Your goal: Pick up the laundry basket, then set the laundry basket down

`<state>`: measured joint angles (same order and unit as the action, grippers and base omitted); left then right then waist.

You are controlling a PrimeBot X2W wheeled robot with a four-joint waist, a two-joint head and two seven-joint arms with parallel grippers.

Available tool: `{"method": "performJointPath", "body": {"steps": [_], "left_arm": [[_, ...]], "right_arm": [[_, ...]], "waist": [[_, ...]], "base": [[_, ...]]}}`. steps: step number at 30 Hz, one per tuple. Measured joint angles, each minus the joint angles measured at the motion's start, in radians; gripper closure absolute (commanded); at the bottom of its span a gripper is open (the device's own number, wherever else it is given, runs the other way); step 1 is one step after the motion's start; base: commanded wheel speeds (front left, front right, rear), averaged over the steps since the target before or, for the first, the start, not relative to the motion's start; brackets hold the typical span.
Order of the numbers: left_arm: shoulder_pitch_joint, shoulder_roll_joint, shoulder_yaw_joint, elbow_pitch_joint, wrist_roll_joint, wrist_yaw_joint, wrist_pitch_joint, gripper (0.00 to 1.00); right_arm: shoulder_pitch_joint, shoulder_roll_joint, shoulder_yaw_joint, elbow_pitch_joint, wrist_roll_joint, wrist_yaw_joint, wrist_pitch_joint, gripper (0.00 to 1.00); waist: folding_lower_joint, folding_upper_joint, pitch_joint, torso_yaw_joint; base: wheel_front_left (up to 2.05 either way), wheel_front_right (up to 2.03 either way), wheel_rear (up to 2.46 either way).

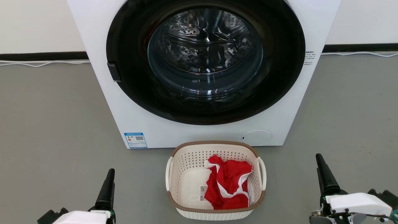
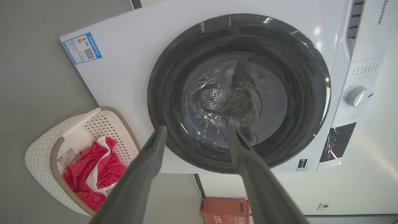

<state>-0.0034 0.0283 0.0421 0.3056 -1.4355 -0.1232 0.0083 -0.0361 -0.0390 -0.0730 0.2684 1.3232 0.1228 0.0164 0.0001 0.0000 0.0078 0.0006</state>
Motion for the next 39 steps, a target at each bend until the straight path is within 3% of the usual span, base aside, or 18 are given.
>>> {"method": "performJointPath", "body": {"steps": [22,39], "left_arm": [[0.000,0.003,-0.019,-0.025,0.384,0.009,-0.063,0.00],[0.014,0.004,-0.048,-0.045,0.663,0.009,-0.106,0.00]], "right_arm": [[0.000,-0.016,0.021,-0.012,-0.456,0.000,-0.062,0.00],[0.000,-0.020,0.037,0.004,-0.690,0.000,-0.109,0.00]], "waist": [[0.0000,0.0000,0.004,-0.005],[0.0000,0.0000,0.005,-0.006]], "base": [[0.00,0.00,0.00],[0.00,0.00,0.00]]}}
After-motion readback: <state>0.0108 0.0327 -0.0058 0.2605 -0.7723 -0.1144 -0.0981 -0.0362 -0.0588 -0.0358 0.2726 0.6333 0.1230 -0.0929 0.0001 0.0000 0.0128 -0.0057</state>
